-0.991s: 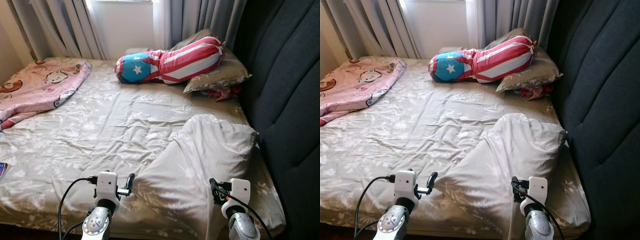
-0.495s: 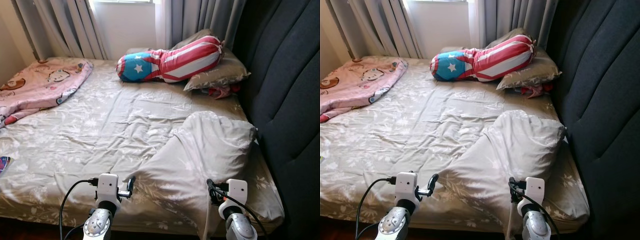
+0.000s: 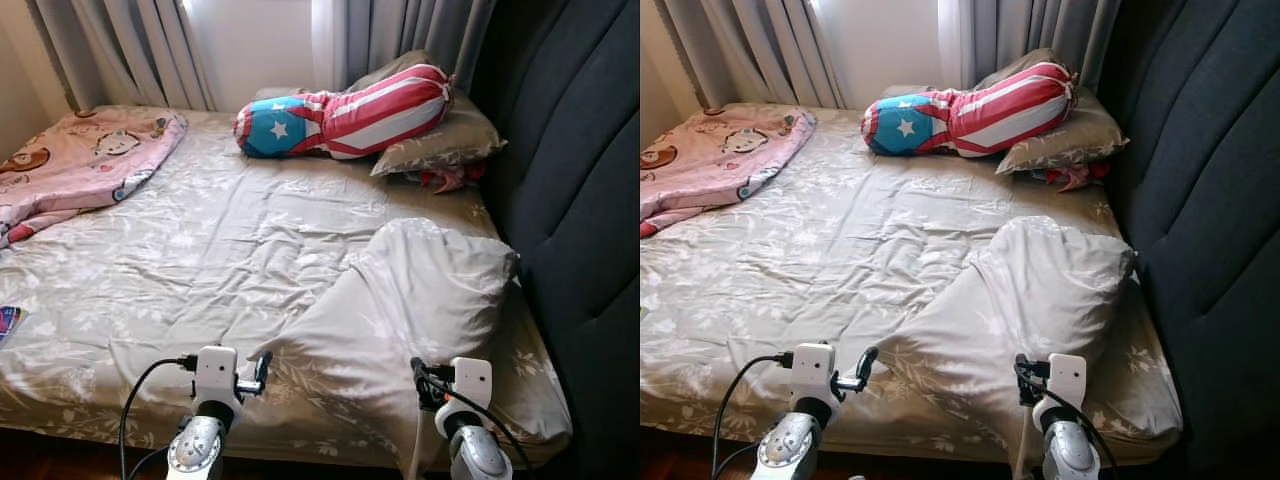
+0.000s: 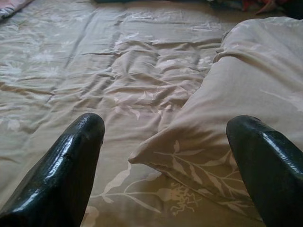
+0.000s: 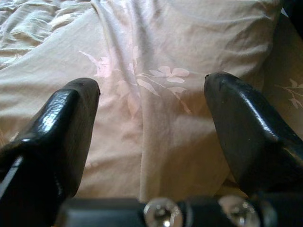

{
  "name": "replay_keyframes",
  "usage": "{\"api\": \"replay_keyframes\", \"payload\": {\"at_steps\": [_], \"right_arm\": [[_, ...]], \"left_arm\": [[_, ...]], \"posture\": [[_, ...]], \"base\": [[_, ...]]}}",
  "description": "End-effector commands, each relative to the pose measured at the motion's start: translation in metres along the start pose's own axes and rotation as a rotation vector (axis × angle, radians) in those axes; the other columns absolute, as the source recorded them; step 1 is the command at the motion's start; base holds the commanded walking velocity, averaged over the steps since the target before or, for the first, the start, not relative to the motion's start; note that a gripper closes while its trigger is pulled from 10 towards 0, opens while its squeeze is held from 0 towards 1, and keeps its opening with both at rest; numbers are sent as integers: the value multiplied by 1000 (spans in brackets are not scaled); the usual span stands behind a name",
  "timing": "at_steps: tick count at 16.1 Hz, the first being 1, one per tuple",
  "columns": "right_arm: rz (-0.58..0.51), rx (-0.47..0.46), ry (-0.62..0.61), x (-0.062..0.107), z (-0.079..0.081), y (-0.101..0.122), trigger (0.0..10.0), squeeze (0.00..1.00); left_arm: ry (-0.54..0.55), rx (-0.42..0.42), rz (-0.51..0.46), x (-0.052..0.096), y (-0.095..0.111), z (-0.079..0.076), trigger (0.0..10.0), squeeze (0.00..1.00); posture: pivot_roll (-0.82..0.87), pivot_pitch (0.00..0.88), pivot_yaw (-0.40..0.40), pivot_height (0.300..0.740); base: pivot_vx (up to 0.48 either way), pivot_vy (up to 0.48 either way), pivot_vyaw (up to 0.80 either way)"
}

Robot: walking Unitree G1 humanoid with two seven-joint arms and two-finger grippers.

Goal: Clean up the room

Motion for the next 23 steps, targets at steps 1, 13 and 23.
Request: {"api": "replay_keyframes", "payload": {"at_steps": [1, 13, 23], "right_arm": [[3, 5, 3, -2, 0, 1, 10000, 0], [27, 14, 21, -2, 3, -2, 10000, 0], [126, 37, 89, 2, 16, -21, 10000, 0]], "left_arm": [[-9, 10, 5, -3, 2, -2, 10000, 0], [1, 12, 3, -3, 2, 0, 10000, 0], [-5, 12, 5, -2, 3, -1, 10000, 0]], "posture": [[-56, 0, -27, 674], [-53, 0, -26, 674], [-51, 0, -21, 674]], "base": [[244, 0, 0], [254, 0, -171], [0, 0, 240]]}}
Point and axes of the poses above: a point about 5 cm out from each wrist's last joint towards the gripper, its own x axis pointing back from the gripper into the wrist, its own y axis along the axis of the wrist's last joint, z = x × y, the point moved 6 cm from there along -x, pointing out of the wrist towards the gripper, and after that the axes turned 12 degrees about x, right-handed, at the moved point
